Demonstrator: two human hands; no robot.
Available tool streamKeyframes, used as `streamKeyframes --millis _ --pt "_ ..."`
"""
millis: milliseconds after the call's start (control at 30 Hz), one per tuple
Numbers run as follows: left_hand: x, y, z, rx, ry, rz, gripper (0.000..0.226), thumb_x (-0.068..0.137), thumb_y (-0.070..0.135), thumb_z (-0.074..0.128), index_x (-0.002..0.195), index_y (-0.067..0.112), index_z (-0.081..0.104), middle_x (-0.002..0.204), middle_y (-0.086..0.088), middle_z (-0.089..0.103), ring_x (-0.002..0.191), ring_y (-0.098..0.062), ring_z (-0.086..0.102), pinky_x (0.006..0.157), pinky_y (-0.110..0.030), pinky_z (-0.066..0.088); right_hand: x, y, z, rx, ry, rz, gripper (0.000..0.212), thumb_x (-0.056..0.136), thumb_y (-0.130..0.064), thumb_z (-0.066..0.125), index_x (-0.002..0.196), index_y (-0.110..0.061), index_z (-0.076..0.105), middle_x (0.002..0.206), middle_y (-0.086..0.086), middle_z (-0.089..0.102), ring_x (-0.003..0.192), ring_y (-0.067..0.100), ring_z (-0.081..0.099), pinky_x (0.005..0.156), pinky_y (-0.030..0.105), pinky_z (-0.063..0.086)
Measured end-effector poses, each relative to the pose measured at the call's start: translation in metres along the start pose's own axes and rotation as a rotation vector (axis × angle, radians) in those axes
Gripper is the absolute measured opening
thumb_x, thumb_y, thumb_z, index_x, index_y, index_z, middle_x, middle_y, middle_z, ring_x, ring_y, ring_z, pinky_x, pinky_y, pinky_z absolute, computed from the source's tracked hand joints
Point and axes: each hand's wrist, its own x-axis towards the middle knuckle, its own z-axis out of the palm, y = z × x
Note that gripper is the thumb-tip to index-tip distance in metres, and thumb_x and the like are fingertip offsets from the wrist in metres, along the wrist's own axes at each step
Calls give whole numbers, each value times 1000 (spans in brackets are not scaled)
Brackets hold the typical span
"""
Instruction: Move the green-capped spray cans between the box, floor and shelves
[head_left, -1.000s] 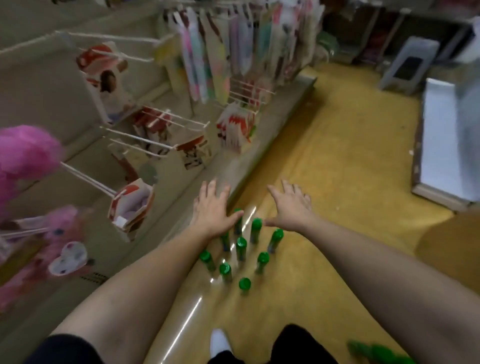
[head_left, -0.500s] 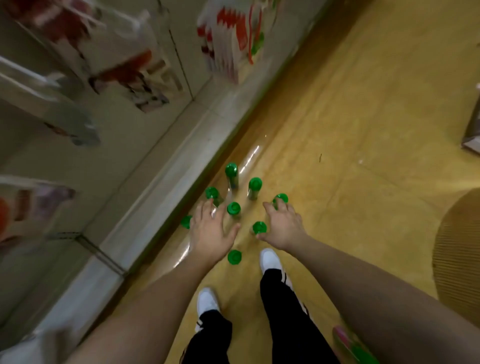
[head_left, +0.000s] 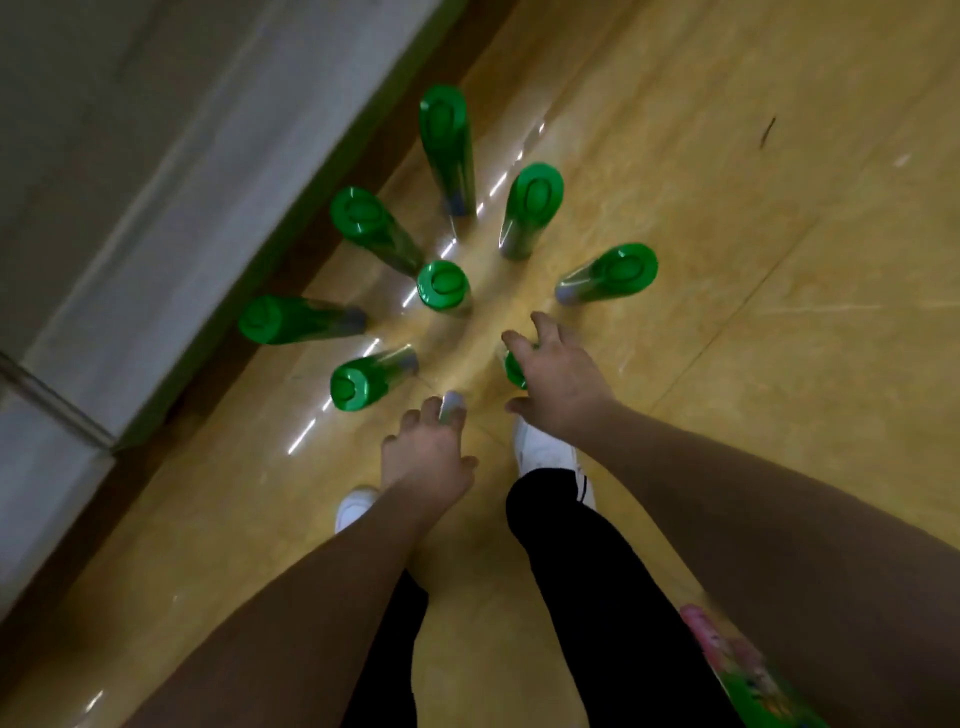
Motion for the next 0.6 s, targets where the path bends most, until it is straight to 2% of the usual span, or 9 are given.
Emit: streamKeyframes --millis 100,200,333,467,600 --pt "12 -3 13 -19 34 -5 49 85 36 62 132 21 56 126 -4 57 106 -28 57 79 -36 53 12 5 12 35 34 -53 64 81 -21 80 135 -12 47 135 19 44 111 39 55 87 41 49" --pt "11 -4 10 -52 60 11 38 82 24 58 119 17 64 118 -2 61 99 -28 59 74 -33 50 10 4 16 84 73 -44 50 79 -9 73 125 -8 54 120 18 50 95 40 58 74 38 48" --pt "-4 -6 -15 -72 68 -8 37 79 22 59 115 20 66 104 -1 61 93 -27 60 68 -31 43 -5 -1 -4 133 86 -22 53 78 -11 72 128 -8 54 118 17 51 95 39 58 77 39 48" --pt "-50 -1 -71 -133 60 -13 40 75 22 62 115 25 68 94 2 56 94 -27 62 69 -30 44 -40 -18 -58 106 56 -33 55 78 -12 71 130 -10 53 117 16 50 94 40 60 77 38 50" --pt "-114 5 -145 -176 108 -64 39 77 30 64 116 30 71 103 -2 66 99 -26 64 72 -28 43 -93 -53 -133 47 48 -78 52 78 -12 70 127 -15 53 115 15 50 99 39 60 77 38 53"
